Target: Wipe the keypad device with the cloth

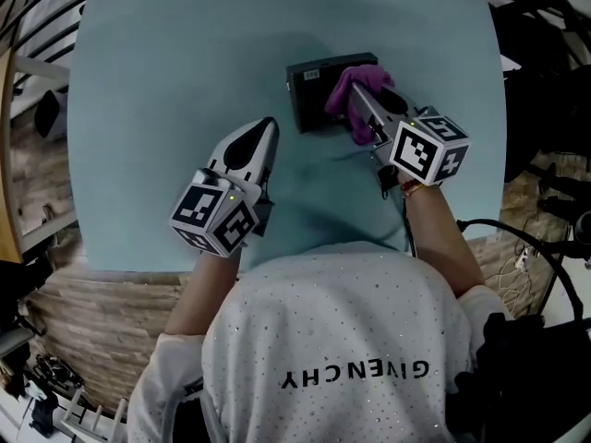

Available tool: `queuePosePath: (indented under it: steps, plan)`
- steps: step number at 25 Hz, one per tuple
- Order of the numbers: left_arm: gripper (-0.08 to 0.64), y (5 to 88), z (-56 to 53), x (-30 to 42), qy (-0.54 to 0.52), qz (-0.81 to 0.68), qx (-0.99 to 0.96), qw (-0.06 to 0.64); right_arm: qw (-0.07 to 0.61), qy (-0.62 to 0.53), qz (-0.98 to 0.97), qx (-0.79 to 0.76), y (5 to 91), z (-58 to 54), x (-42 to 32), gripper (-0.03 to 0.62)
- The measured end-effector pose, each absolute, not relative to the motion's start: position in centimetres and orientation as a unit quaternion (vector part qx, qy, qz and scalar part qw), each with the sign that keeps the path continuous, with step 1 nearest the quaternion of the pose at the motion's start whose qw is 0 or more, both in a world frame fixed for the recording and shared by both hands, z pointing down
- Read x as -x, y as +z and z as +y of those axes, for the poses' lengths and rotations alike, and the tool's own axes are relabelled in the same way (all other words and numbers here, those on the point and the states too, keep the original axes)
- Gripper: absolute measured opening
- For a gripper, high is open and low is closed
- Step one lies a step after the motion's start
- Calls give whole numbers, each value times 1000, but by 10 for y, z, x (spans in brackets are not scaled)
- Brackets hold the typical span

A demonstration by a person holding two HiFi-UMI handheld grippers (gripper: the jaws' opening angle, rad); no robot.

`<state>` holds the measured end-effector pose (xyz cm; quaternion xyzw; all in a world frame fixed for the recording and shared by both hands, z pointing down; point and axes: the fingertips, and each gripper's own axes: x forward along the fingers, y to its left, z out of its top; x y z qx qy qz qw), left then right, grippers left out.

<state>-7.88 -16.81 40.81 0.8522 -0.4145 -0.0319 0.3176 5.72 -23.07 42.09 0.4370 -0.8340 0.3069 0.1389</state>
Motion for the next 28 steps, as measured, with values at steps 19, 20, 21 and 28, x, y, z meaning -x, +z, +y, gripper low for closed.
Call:
queuePosePath:
  steps: [19,20,21,28]
  plan:
    - [5,407,-159,69,-37,-407,-855,320,160,330,-865,-344,440,-204,8,64]
    - [5,406,-159,69,-37,-408,-855,320,156,334,-863,-346,439,-204,6,64]
    - [5,405,-159,70,-37,-408,-854,320,151,338,-861,-349,439,-205,2,64]
    - [5,408,-161,71,-33,-411,-853,321,134,343,-844,-391,436,-219,-38,63]
